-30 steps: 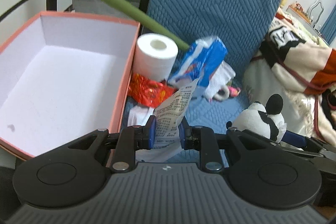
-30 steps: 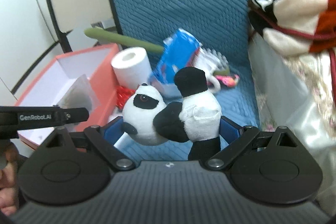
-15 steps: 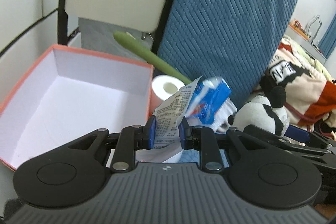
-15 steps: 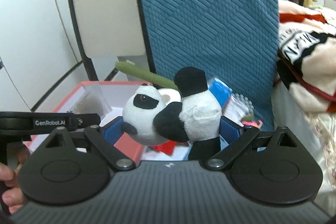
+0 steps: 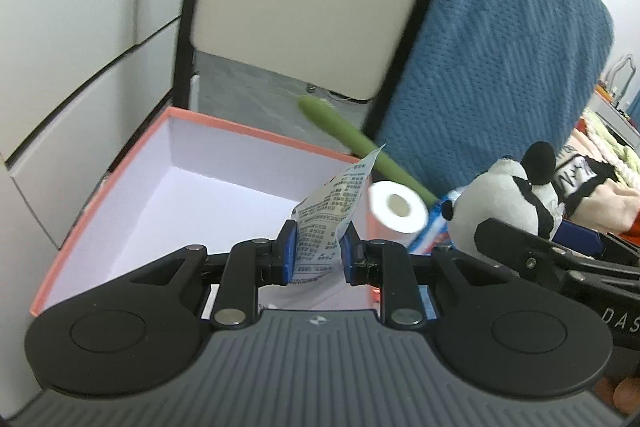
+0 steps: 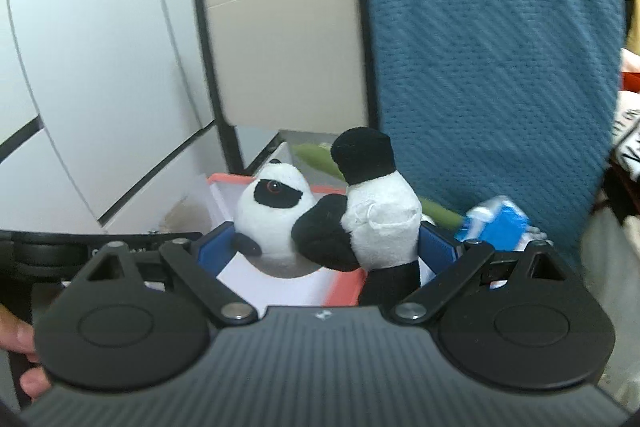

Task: Organize soft objects
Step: 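Carry the receipt and the panda plush over the pink box with both tools, then open the left tool to drop the receipt while the right tool releases the panda into the box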

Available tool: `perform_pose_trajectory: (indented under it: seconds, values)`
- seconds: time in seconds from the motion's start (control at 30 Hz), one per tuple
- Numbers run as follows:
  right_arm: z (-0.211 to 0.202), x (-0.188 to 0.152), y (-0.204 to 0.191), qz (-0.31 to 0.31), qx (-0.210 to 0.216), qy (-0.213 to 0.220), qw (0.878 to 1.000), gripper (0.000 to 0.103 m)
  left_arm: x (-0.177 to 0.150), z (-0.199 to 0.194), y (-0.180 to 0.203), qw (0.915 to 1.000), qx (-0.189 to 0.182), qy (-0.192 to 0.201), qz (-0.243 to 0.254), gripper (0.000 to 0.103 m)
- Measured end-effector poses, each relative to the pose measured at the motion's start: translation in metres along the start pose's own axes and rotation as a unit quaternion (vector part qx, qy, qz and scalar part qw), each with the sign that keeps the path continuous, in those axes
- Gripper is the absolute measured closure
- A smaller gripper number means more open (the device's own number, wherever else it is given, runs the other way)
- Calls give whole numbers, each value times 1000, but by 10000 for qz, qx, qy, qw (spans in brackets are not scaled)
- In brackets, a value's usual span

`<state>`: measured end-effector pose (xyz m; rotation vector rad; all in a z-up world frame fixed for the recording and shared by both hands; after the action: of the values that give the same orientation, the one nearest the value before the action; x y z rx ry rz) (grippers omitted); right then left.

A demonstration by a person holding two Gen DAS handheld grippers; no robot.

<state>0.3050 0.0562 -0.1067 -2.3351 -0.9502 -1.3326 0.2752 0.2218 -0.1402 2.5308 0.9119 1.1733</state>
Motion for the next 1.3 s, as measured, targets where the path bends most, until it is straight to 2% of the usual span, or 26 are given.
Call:
perform_pose_trajectory:
  seconds: [0.27, 0.5, 0.7, 0.93, 1.03, 1.1, 1.17, 1.3]
  values:
    - [46, -13, -49, -283, 293, -459, 9981, 6, 8, 15, -63, 9991, 276, -211, -231, 77]
    - [84, -41, -81, -444, 452, -938, 9936, 6, -3, 36, -116, 9964, 536, -559, -343, 77]
    - [104, -73, -99, -582, 568, -1373, 9872, 6, -21, 53, -146, 9928, 697, -850, -469, 77]
    - [111, -84, -109, -648, 608, -1576, 9835, 6, -29, 58, -156, 9910, 734, -1003, -490, 76]
    - [109, -83, -109, -637, 648, -1567, 9835, 5, -23, 56, -153, 9922, 721, -929, -406, 73]
    - [110, -82, -106, -607, 704, -1574, 9832, 2, -21, 51, -153, 9928, 684, -895, -410, 61]
    - [107, -79, -105, -479, 807, -1534, 9837, 0, -18, 47, -152, 9935, 652, -821, -453, 55]
    - [97, -70, -100, -398, 806, -1346, 9868, 0, -13, 35, -145, 9951, 607, -656, -423, 55]
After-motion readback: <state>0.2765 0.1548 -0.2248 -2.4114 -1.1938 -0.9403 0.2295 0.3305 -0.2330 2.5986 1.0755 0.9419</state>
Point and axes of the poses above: each gripper's, at about its wrist camera, not at the fingertips, and z roughly the way its jaws point, y to its right, x to its top, the point moved 10 cm from there along z, roughly the way its jaws point, and after that the axes turned 15 degrees about -z, right-handed, at the moved point
